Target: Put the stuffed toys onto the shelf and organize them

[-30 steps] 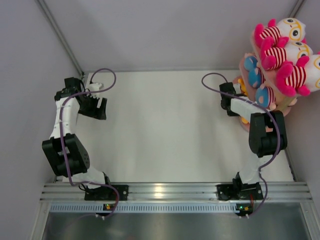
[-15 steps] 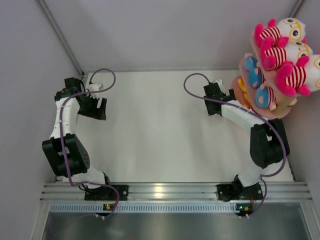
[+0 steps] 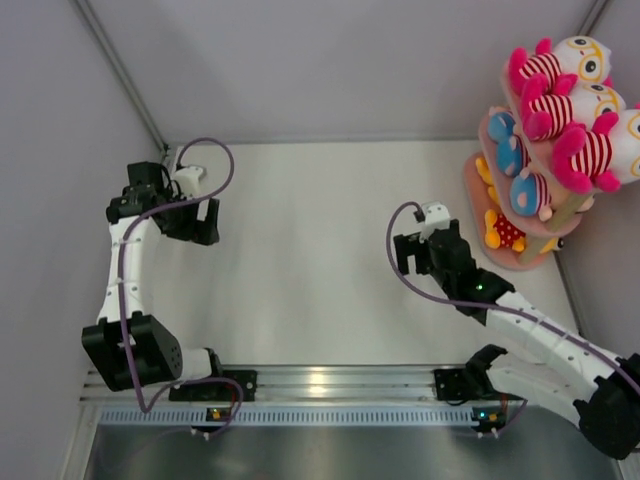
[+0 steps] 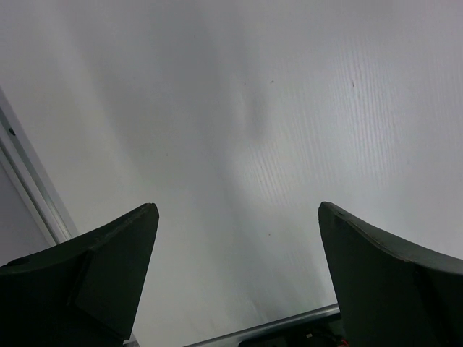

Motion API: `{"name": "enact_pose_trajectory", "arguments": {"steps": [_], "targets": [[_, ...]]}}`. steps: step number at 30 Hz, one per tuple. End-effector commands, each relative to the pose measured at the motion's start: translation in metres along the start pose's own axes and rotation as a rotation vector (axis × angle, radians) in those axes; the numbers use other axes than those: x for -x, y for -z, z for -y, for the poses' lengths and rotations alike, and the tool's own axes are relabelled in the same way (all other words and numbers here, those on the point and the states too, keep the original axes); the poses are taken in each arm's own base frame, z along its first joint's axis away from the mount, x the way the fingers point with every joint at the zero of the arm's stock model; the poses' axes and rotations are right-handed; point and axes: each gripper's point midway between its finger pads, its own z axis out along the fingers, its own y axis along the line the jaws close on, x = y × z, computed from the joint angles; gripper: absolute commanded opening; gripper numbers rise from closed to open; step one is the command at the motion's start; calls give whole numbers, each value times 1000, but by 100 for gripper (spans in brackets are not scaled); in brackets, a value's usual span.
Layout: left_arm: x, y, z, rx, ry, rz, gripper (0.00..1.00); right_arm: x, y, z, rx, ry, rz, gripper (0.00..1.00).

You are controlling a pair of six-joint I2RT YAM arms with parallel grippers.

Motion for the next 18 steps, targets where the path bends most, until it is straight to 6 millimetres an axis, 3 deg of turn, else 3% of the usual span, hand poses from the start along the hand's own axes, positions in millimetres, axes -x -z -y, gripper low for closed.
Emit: {"name": "enact_pose_trajectory", "arguments": {"steps": [1, 3, 4, 6, 13, 18], "targets": [[-19, -1, 11, 7, 21, -33, 98, 13, 23, 1, 36, -103, 125, 99], [-37, -3, 16, 7, 15, -54, 98, 15, 38, 3, 58, -130, 184, 99], [-49, -4, 19, 10, 13, -66, 98, 7, 38, 4, 56, -136, 191, 99], [-60, -3, 17, 50, 13, -51, 98, 9, 45, 8, 57, -185, 260, 99], [-61, 15, 12, 168, -26, 78, 98, 2, 50, 16, 38, -225, 333, 99], [-64, 15, 11, 179, -27, 86, 98, 1, 48, 14, 43, -220, 321, 100]]}}
